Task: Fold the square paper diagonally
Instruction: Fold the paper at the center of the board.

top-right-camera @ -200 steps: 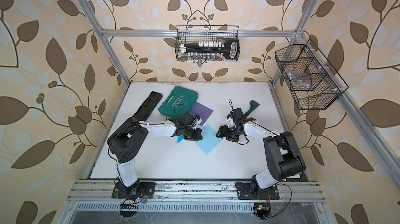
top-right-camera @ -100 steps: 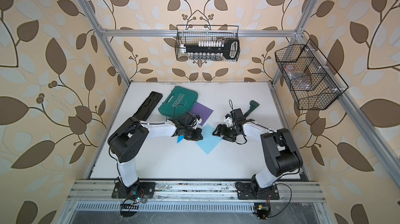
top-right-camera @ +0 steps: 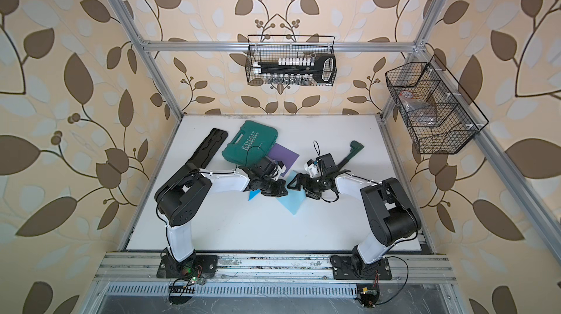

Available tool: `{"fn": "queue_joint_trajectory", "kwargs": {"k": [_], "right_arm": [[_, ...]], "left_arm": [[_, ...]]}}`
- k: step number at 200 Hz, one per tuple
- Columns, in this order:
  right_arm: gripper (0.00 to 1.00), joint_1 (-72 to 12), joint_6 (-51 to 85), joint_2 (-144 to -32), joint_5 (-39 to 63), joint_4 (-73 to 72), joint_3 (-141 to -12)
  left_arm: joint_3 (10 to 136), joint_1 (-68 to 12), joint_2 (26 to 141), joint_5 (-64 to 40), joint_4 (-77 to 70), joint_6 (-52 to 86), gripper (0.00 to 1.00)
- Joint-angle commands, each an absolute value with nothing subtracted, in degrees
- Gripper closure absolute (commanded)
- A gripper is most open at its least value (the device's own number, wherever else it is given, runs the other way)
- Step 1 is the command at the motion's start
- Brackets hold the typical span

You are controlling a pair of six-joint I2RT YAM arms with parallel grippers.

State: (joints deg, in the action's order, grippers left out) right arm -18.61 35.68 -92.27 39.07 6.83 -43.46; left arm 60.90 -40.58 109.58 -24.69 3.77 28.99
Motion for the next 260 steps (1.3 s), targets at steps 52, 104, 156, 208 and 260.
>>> {"fn": "queue_joint_trajectory", "kwargs": {"k": [52,104,156,208,260], "right_arm": [[0.23,-18.9,39.1,-87.4,42.0,2.3,-40.7],[0.33,-18.8,38.4,-87.6,41.1,3.3,-41.0],[0.25,-18.9,38.7,-86.2,40.8,1.8,-40.2],[0.32,-18.9,39.2,-86.3,40.7,1.7,-40.3],[0.56,-19.1,39.9,-85.1,41.3,0.9,-39.7]], "left_arm": [[60.4,-41.1,110.8,-22.9,6.9,29.1,1.0],[59.9,-41.2,110.2,-22.2,7.3,28.6,1.0],[60.2,-41.2,110.5,-22.2,7.3,28.6,1.0],[60.4,-41.1,110.0,-22.1,7.8,28.0,1.0],[60.4,-41.2,110.0,-22.2,8.0,27.8,1.0]]}}
